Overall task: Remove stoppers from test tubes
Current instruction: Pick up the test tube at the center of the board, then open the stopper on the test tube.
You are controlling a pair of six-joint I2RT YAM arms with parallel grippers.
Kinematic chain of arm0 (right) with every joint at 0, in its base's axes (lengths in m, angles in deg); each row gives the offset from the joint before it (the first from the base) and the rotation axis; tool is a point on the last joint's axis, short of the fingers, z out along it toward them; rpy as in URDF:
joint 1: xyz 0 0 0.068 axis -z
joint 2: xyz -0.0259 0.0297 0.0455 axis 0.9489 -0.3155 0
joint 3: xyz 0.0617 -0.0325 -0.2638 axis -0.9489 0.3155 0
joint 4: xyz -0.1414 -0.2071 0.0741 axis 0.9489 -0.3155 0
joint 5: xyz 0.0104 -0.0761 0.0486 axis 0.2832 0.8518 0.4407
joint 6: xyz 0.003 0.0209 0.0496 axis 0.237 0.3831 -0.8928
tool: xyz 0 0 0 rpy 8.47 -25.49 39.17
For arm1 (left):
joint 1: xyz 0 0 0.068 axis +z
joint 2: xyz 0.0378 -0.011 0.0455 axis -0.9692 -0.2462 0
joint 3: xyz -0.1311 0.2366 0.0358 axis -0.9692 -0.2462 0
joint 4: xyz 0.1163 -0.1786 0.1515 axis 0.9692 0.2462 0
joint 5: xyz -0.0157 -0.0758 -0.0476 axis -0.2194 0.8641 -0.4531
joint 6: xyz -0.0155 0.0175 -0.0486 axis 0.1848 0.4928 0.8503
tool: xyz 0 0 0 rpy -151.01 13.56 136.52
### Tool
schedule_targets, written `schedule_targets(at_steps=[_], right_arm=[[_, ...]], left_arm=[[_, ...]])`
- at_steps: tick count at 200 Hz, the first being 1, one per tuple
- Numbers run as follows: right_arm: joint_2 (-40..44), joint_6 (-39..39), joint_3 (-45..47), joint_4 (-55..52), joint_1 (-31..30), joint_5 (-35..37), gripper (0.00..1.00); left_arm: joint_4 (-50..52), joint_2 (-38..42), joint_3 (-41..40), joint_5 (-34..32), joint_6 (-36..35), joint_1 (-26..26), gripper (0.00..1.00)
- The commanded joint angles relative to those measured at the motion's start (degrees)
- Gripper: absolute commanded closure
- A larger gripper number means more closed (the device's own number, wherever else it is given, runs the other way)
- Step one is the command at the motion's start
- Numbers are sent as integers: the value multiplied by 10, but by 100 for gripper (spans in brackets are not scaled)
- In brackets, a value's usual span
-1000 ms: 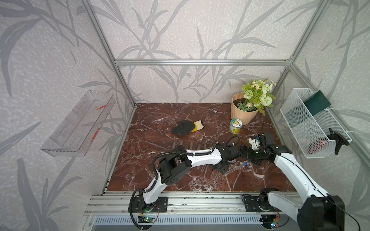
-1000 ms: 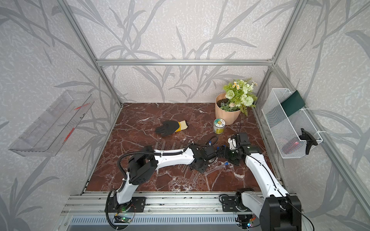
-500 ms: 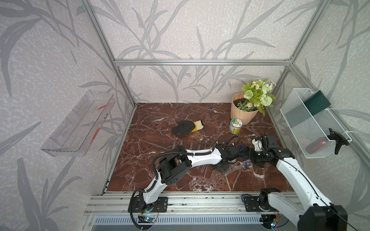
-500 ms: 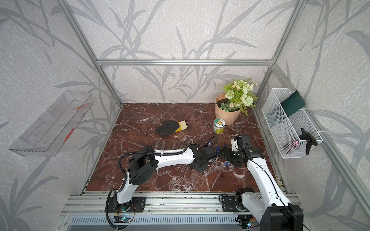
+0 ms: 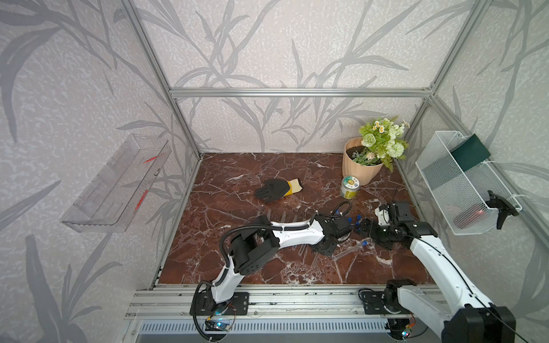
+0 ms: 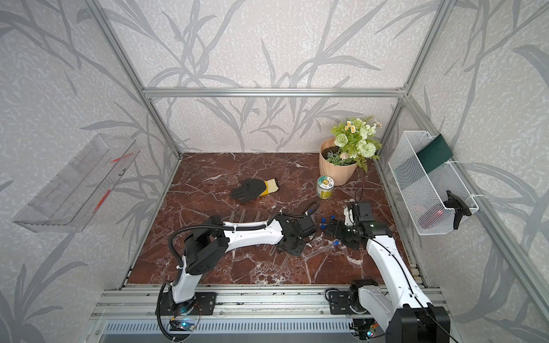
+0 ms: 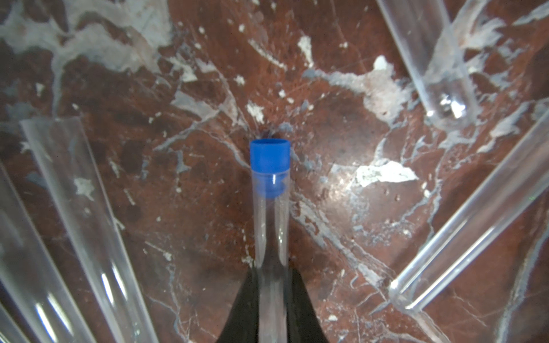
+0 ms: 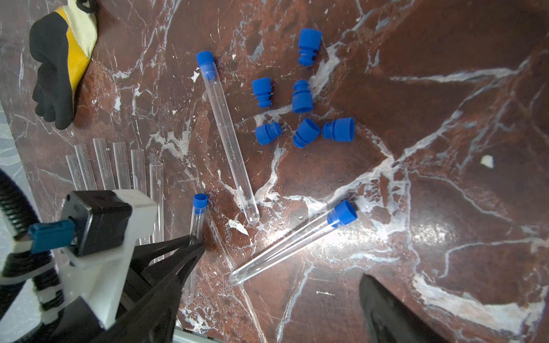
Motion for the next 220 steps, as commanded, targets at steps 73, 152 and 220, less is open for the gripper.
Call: schedule_targets(at_steps=[73, 152, 220], right_arm=[[-27, -44, 50, 202, -64, -149, 7], [-98, -148, 62, 428, -157, -195, 26], [-141, -163, 50, 466, -191, -192, 49]], left_arm=[[-100, 197, -133, 22, 21, 26, 90], [-178, 276, -196, 49, 21, 27, 90], [-181, 282, -199, 55, 19, 27, 90]])
